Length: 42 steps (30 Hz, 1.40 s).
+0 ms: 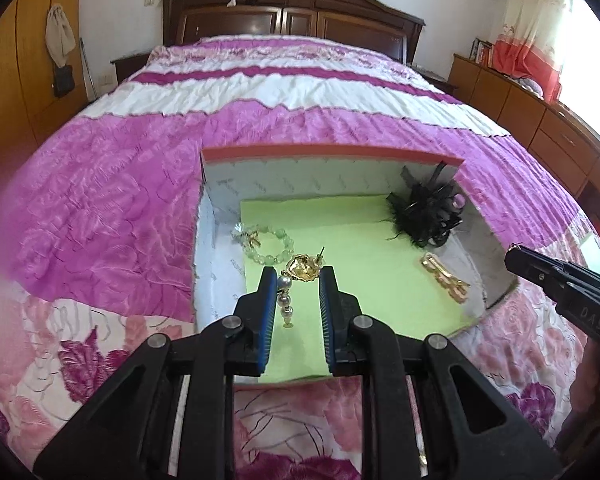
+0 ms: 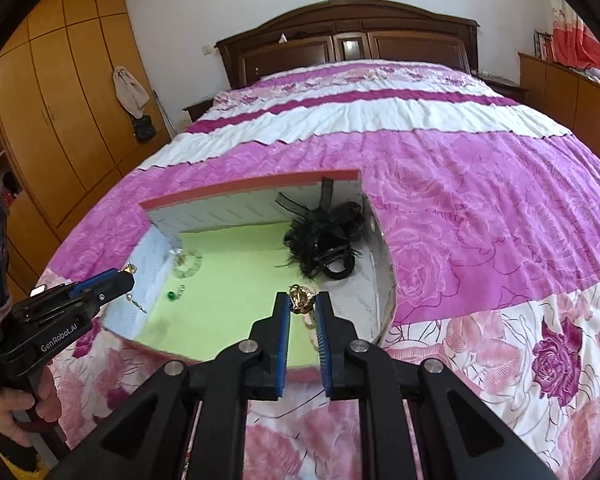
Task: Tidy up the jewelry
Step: 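Lift both held earrings and carry them into the red box, then open both tools to drop the earrings onto the green foam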
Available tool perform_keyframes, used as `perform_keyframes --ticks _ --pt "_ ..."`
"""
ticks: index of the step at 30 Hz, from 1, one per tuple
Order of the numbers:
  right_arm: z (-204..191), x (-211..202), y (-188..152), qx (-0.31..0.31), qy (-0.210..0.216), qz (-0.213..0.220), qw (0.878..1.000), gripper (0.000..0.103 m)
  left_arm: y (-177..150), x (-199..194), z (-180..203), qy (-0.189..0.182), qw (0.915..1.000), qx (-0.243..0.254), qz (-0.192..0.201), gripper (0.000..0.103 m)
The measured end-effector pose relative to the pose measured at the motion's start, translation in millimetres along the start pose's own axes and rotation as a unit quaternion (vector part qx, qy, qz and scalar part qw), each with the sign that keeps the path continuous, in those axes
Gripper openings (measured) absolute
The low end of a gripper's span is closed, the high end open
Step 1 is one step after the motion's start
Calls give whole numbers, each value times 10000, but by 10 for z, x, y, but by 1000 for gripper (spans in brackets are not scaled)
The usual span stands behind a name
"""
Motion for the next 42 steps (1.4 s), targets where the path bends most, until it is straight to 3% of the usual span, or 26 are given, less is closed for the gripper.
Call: perform_keyframes --ticks 9,19,23,29,42 --pt "163 316 -120 134 -137 -276 9994 15 -194 357 -17 22 9991 -67 -428 13" --pt "201 397 -159 139 -207 -279 9993 15 -234 406 48 -26 9987 84 -495 13" --pt "202 392 -145 268 -101 -251 9993 16 -205 359 69 -88 9989 55 -461 14" --pt "201 280 -102 453 69 -137 9989 30 -163 204 61 -149 9991 -33 -383 19" --pt "24 -254 -161 537 249 1 9982 32 -286 -303 146 -303 9990 146 -310 21"
Point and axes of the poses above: each gripper's, at about its wrist camera, not at the fingertips, and x roughly the way its jaws point, z to its right, y to its top, the point moved 10 cm from there along x, roughly the way its jaws point, and after that the axes turned 4 degrees about y, right-handed, at the moved point
